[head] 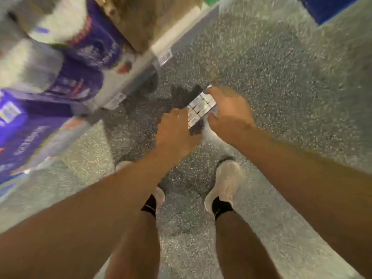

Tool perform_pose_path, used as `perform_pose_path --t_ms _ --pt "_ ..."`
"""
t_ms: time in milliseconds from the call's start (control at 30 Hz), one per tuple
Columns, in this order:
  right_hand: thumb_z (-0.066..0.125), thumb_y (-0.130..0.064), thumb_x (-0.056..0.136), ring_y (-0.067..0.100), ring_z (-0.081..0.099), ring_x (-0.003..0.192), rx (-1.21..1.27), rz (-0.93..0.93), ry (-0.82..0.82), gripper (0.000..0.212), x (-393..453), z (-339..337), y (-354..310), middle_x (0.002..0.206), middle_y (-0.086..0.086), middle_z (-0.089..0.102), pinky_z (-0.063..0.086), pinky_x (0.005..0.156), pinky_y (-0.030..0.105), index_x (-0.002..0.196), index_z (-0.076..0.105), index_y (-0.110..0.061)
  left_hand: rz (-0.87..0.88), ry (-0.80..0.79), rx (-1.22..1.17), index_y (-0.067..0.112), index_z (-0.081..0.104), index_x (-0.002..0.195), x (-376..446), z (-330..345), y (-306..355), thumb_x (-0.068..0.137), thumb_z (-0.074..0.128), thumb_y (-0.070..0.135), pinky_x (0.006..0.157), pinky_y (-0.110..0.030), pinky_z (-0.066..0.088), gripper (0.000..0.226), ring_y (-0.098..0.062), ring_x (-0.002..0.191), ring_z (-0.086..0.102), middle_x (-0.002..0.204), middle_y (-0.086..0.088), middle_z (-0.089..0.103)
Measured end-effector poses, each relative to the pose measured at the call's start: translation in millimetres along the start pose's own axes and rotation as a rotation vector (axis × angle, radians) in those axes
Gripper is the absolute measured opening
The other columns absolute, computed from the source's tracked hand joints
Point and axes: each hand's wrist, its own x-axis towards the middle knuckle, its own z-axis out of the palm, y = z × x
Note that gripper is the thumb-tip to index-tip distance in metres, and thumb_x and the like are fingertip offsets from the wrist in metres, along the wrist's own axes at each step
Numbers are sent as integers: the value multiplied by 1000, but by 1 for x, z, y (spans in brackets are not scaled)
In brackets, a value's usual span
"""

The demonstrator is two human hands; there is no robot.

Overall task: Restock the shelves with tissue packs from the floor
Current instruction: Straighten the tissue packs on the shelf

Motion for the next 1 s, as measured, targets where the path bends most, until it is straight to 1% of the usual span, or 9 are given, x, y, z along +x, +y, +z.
perform_pose_path --t_ms 100,200,300,433,667,733,833,933,1000 --pt "63 -8 78 34 55 119 -18 -29 -12 63 36 83 43 134 9 58 48 96 42 139 50 -16 -35 -55 142 18 27 148 54 87 -37 69 72 63 105 -51 39 102 -35 132 37 146 -12 37" --pt "64 -10 82 27 39 137 -62 -14 -62 68 61 144 72 150 5 43 35 109 35 146 41 -15 -74 25 180 19 18 148 92 140 -63 65 80 59 104 -53 39 112 -37 130 39 144 -15 36" --pt "68 -11 80 27 18 148 -151 -77 -71 71 69 178 86 159 7 26 26 117 37 146 38 -12 -62 166 260 13 15 149 109 164 -75 73 78 44 97 -52 42 104 -41 121 46 137 -20 41" --pt "69 -13 77 35 28 143 -167 -71 -78 66 54 170 73 152 15 38 34 110 51 139 48 -11 -64 144 220 12 30 142 102 141 -67 74 74 38 93 -51 45 85 -41 116 51 133 -16 47" --pt "79 -25 74 24 16 149 -188 -157 -143 85 24 13 -13 159 5 28 15 119 49 148 36 -23 93 74 208 12 47 130 31 -32 7 70 52 51 89 -43 45 72 -31 108 55 119 -8 59" --pt "81 -30 68 25 36 140 -208 -237 -109 78 14 -54 -50 143 3 49 30 111 50 138 47 -23 134 118 157 9 54 120 2 -103 34 67 44 46 84 -42 44 66 -33 102 57 112 -10 61" --pt "78 -27 54 29 63 100 -194 -295 23 57 -12 -171 -100 99 2 66 49 81 43 108 58 -22 121 115 116 13 52 117 -50 -205 77 66 65 31 85 -44 48 56 -36 102 57 112 -12 60" --pt "64 -37 57 30 63 100 -132 -368 68 65 -50 -292 -148 104 2 67 53 81 41 121 54 -32 83 110 -53 17 48 126 -106 -314 122 62 63 27 89 -46 51 66 -38 107 59 115 -14 61" --pt "54 -53 55 25 60 106 -182 -450 126 70 -78 -371 -185 111 -6 66 52 84 41 123 55 -38 171 274 59 20 52 131 -149 -392 148 61 74 24 89 -38 50 73 -33 109 58 118 -9 61"
